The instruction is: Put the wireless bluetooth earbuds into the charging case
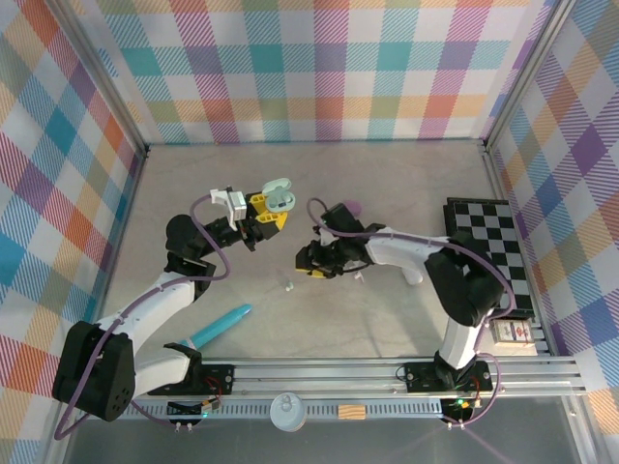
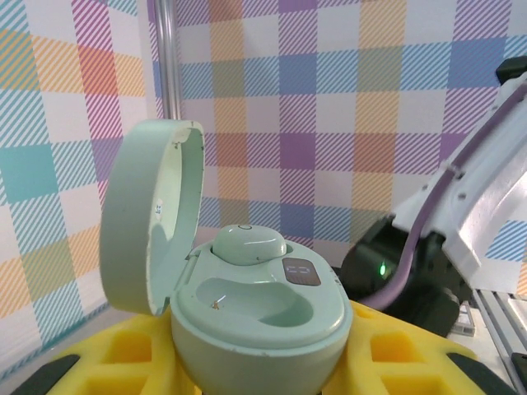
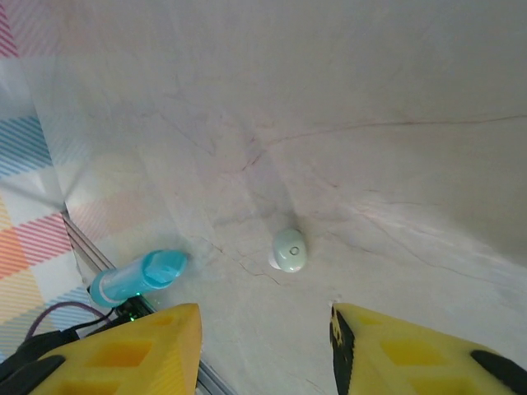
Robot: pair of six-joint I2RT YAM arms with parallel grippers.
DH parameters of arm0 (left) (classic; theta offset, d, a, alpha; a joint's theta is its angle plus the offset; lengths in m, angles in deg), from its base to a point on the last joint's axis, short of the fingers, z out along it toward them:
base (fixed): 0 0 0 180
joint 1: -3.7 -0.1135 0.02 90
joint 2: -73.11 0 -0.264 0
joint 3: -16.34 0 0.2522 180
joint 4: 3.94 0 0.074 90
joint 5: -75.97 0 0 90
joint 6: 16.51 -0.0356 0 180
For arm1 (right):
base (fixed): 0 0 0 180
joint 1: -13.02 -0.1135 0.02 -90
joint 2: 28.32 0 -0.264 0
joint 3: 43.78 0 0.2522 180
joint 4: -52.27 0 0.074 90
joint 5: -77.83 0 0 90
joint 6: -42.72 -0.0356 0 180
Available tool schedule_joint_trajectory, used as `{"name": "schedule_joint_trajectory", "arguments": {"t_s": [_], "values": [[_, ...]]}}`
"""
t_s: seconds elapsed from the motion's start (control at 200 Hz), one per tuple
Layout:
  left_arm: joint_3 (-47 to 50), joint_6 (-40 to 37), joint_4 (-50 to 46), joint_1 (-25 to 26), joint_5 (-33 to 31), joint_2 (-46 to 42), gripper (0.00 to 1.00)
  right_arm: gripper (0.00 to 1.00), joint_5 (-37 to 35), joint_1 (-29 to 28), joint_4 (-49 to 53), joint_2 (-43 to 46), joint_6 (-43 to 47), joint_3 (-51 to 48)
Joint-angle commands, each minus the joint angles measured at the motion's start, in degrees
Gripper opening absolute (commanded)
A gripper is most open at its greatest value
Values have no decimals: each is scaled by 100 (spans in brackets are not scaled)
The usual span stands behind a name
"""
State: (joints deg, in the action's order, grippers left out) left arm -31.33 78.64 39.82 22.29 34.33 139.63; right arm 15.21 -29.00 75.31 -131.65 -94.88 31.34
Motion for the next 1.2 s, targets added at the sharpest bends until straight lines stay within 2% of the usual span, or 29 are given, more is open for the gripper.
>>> {"name": "schedule_joint_trajectory", "arguments": {"t_s": [0.0, 0.255, 1.2], "values": [[-10, 118, 384, -31, 35, -61, 31, 44, 334, -179, -524, -305, -237, 176], [-56, -4, 94, -31, 72, -162, 31, 36, 353, -236, -476, -691, -124, 312], [-125, -5, 109, -31, 113, -62, 31, 35, 593, -342, -409, -1152, -4, 541]]}}
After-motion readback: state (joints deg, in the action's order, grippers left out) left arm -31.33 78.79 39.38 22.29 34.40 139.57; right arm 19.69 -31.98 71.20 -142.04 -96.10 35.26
